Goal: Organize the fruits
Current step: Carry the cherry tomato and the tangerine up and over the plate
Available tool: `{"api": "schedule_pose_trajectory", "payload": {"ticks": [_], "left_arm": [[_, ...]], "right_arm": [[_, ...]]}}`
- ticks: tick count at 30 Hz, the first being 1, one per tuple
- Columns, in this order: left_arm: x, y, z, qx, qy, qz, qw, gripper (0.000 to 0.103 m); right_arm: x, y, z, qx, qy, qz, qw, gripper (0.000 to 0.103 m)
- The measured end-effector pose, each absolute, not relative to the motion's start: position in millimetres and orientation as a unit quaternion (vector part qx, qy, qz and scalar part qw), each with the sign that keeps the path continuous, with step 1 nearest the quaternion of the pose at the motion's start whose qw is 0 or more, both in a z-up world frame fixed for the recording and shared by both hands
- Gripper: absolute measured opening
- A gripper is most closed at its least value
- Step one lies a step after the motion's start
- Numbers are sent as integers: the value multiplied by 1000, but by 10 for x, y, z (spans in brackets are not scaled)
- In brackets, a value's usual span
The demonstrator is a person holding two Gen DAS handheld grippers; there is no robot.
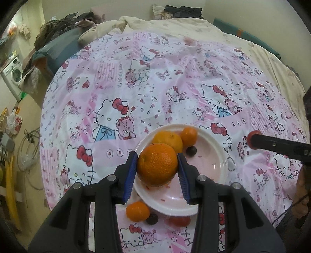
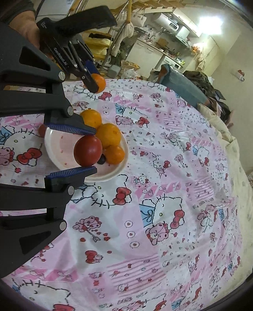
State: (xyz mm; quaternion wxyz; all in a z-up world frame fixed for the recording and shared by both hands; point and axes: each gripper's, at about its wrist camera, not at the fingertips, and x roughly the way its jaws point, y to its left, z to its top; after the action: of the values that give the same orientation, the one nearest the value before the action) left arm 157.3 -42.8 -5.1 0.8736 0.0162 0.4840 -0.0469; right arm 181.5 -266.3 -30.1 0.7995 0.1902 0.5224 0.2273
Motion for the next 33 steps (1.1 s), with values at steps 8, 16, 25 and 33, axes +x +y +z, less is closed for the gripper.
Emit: {"api": "schedule_pose_trajectory", "payload": {"ticks": [8, 16, 25, 33], "left_arm": [[1659, -402, -301, -27, 520, -57, 852, 36], [1661, -484, -348, -26, 533, -66, 843, 37], [1707, -467, -435, -32, 548, -55, 834, 37], [1682, -445, -488, -29, 547, -49, 835, 37]], "right_arm": [[2042, -2454, -668, 179, 568, 228, 770, 34], [2146, -2178, -1036, 133, 603, 217, 756, 34], [2149, -2224, -1058, 150, 604, 211, 753, 36], [2174, -2316, -960, 171, 596, 206, 757, 44]]}}
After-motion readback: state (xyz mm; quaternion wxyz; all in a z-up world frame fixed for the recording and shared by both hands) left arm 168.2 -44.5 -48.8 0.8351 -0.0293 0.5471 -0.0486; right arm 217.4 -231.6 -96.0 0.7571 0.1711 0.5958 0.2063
